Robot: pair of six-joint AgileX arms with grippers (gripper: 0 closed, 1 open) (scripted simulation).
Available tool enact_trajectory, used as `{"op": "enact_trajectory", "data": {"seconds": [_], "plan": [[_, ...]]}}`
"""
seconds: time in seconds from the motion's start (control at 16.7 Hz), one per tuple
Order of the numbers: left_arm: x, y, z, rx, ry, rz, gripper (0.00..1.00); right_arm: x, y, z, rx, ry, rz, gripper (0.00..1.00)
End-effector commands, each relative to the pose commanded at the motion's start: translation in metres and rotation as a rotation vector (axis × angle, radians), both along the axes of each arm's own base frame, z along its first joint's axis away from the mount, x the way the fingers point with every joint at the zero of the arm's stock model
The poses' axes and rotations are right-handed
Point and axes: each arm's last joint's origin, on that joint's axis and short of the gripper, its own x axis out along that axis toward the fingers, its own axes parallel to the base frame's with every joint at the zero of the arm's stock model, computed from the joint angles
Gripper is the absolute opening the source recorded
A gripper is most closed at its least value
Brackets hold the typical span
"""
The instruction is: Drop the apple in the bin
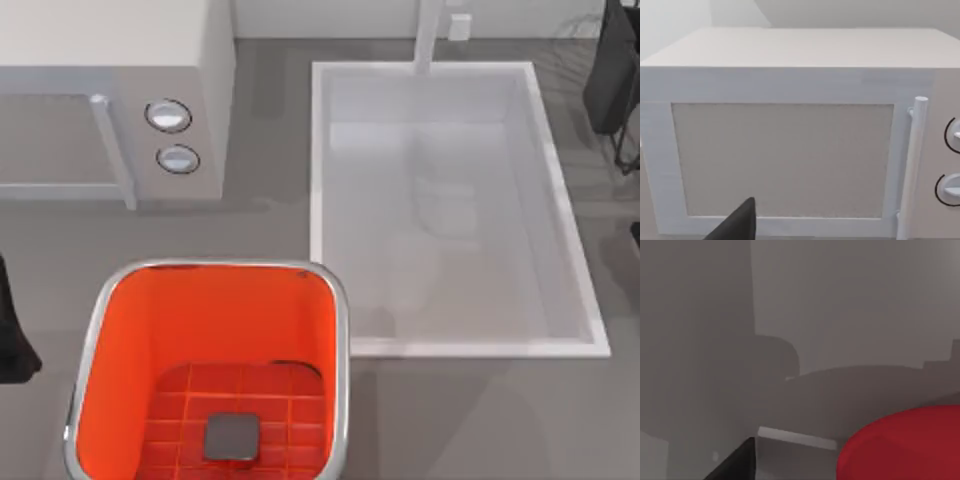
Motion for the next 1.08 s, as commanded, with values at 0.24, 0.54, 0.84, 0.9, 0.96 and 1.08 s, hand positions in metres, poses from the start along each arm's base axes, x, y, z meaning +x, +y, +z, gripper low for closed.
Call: {"op": "enact_trajectory", "data": {"seconds": [0.24, 0.54, 0.84, 0.9, 0.96, 1.08], "plan": [[0.0000, 0.0000, 0.0000, 0.000, 0.000, 0.000, 1.00, 0.0000, 0.0000, 0.0000, 0.000, 0.000, 0.000, 0.92], [0.0000, 0.0000, 0.0000, 0.000, 0.000, 0.000, 1.00, 0.0000, 0.0000, 0.0000, 0.000, 0.000, 0.000, 0.55], [0.0000, 0.0000, 0.0000, 0.000, 0.000, 0.000, 1.00, 0.0000, 0.0000, 0.0000, 0.000, 0.000, 0.000, 0.17], [0.0000, 0.0000, 0.0000, 0.000, 0.000, 0.000, 1.00, 0.0000, 0.0000, 0.0000, 0.000, 0.000, 0.000, 0.10], [0.0000, 0.0000, 0.0000, 0.000, 0.000, 0.000, 1.00, 0.0000, 0.0000, 0.0000, 0.000, 0.000, 0.000, 0.02], [0.0000, 0.0000, 0.0000, 0.000, 0.000, 0.000, 1.00, 0.0000, 0.0000, 0.0000, 0.000, 0.000, 0.000, 0.00]]}}
